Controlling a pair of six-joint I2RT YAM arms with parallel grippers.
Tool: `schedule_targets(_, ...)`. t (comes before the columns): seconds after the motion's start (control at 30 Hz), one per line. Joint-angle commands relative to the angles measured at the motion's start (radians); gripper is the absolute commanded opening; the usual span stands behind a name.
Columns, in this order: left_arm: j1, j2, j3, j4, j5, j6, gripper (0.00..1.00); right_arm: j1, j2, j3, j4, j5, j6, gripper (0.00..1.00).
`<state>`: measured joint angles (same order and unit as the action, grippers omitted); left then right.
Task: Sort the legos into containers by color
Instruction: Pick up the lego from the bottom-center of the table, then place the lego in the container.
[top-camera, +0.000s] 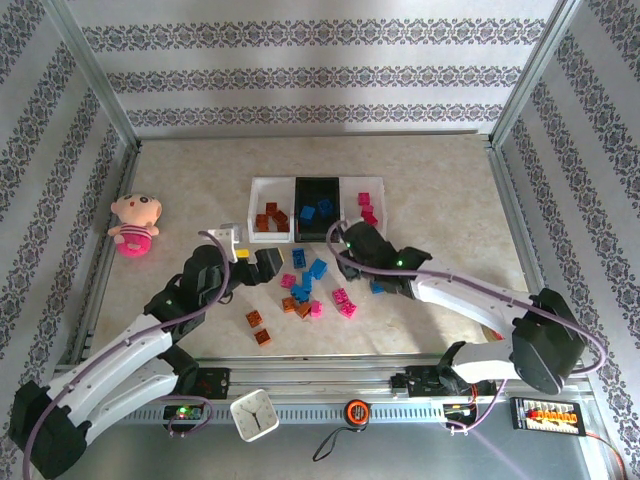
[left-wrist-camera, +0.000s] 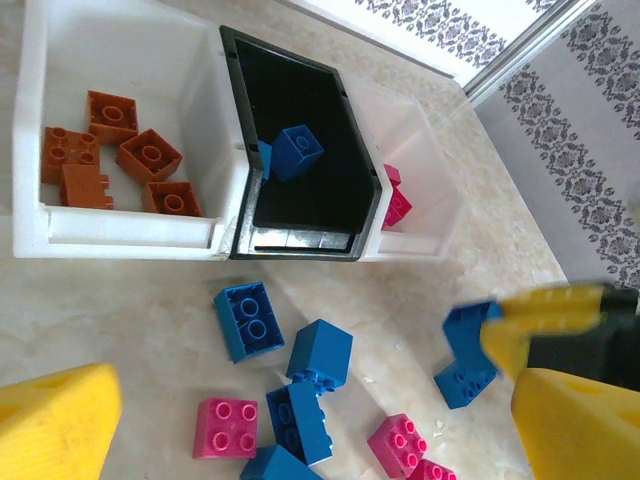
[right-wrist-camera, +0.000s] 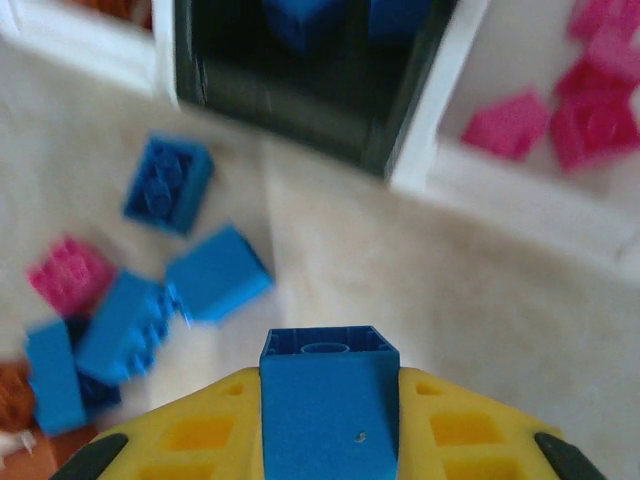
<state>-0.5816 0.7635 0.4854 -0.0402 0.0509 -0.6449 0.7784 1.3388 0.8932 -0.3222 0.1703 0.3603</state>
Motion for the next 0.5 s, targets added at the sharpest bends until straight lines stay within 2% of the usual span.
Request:
schedule_targets(0.0, -0.004, -0.058, -0.021, -0.049, -0.032, -0.005, 1.00, -0.040, 0.121, 0.135, 0.116, -0.053, -0.043, 0.22)
schedule_targets(0.17, -0.004, -0.128, -0.046, -0.143, -0.042, -0.011, 1.00, -0.108, 0.403, 0.404, 0.130, -0.047, -0.033, 0.23)
schedule_targets(0.33, -0.005, -0.155, -0.065, -0.221, -0.041, -0.037, 1.00, -0.148, 0.588, 0.583, 0.097, -0.025, -0.012, 0.26)
schedule_targets(0.4, -0.004, -0.152, -0.068, -0.252, -0.045, -0.048, 1.00, -0.160, 0.633, 0.640, 0.079, -0.033, -0.003, 0.37)
schedule_targets(0.47, -0.004, -0.143, -0.069, -0.276, -0.045, -0.051, 1.00, -0.163, 0.654, 0.678, 0.060, -0.031, 0.000, 0.58)
